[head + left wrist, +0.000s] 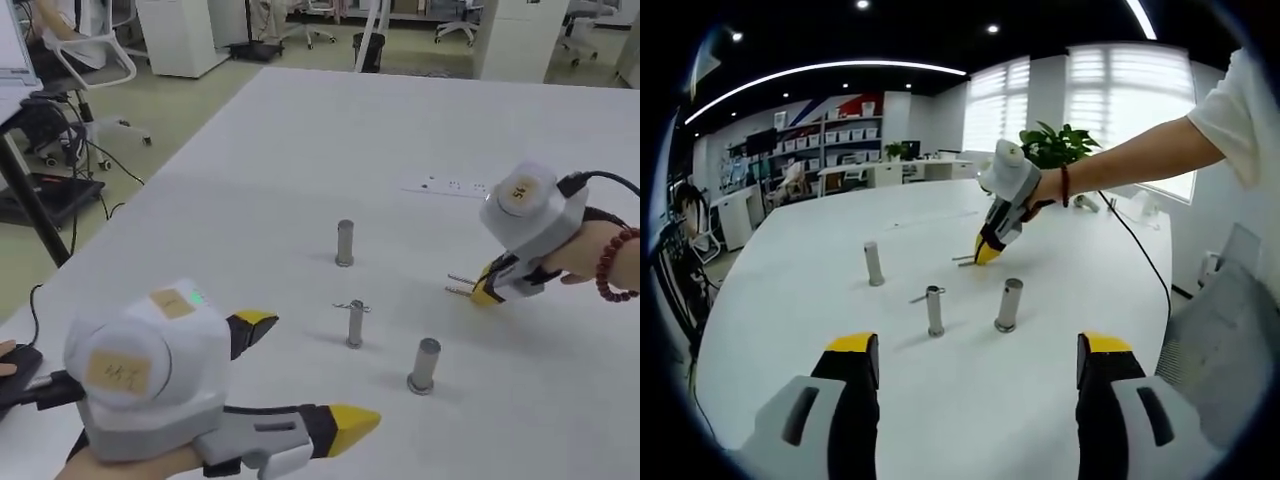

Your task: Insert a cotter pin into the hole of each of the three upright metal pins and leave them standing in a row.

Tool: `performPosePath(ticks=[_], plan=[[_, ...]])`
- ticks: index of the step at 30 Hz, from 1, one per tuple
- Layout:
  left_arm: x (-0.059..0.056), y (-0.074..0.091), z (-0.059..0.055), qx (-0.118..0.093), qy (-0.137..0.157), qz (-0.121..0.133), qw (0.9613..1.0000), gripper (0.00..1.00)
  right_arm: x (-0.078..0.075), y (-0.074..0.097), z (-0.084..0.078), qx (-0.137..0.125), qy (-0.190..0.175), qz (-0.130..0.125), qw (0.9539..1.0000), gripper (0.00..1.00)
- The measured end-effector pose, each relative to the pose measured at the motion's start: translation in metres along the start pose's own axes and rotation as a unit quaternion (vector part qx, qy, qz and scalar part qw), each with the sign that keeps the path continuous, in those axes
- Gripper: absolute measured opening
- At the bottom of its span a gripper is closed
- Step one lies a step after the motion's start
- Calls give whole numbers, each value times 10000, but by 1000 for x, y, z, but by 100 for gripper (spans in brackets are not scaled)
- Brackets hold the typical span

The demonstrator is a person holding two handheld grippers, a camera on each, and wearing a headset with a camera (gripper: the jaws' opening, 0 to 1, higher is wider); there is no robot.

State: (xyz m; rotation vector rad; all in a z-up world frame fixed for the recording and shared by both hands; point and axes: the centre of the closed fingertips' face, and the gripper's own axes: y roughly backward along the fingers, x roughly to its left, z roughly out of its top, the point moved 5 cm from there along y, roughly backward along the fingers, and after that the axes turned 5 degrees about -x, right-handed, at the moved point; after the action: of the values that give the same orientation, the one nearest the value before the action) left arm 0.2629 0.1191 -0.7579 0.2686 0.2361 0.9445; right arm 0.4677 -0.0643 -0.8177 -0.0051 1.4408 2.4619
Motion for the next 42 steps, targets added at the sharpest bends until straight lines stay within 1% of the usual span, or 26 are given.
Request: performPosePath(ticks=[3,8,12,15,18,21,25,29,30,34,35,37,42], plan=[[0,0,1,-31,12,-2,10000,81,-1,1,1,-56,26,-67,10000,2],[0,2,3,-39,11,0,10000,80,-2,9,7,-229,92,-215,9995,2],[-1,2,6,-62,-11,-4,10000,78,0,16,12,-379,204,-321,9986,2],[0,2,9,-91,33,-5,10000,76,4,23,16,-507,338,-393,9974,2],[2,1,13,-129,98,-26,9999,74,13,32,23,-721,463,-413,9955,2],[2,0,17,-129,108,-58,9998,71,20,40,28,-835,648,-473,9933,2],[2,-2,23,-137,77,-112,9998,67,33,52,36,-1076,773,-483,9900,2],[1,-5,30,-180,90,-184,9996,63,46,63,44,-1277,899,-497,9865,2],[0,-6,31,-189,101,-215,9995,62,47,64,45,-1305,914,-500,9860,2],[-1,-9,35,-190,144,-304,9993,58,61,74,54,-1517,1064,-437,9817,2],[-1,-10,35,-186,153,-332,9992,57,64,76,56,-1576,1132,-432,9800,2],[-2,-11,36,-183,194,-386,9989,55,71,78,58,-1620,1206,-403,9786,2],[-5,-14,39,-226,333,-515,9979,50,89,85,65,-1756,1511,-317,9723,2]])
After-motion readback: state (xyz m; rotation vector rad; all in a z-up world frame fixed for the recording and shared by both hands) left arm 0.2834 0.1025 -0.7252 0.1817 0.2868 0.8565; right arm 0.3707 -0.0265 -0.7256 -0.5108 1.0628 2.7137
